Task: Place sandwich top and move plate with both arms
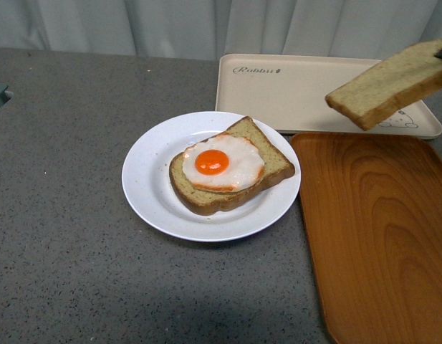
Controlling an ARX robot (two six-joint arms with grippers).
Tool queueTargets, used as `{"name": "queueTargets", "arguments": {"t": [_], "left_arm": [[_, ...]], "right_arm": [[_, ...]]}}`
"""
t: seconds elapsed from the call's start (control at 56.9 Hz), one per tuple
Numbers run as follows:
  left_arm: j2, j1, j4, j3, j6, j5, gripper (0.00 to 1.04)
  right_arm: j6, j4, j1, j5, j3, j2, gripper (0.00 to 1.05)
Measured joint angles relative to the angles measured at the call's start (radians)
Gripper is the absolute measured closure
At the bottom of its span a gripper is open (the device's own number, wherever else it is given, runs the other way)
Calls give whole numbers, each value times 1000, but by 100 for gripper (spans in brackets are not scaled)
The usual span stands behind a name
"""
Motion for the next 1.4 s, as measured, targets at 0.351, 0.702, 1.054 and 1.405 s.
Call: {"name": "queueTargets", "arguments": {"t": [0.351, 0.702, 1.054, 1.405], "left_arm": [[0, 0, 0, 0, 0, 0, 6], [0, 0, 0, 0, 0, 0, 6], [0, 0, 0, 0, 0, 0, 6], [0, 0, 0, 0, 0, 0, 6]], "right_arm": [[18, 4, 285, 66, 61, 3, 102], [16, 19, 450, 108, 105, 93, 102], [0, 64, 481, 126, 56, 146, 102], [-46, 58, 468, 127, 11, 169, 43]]}}
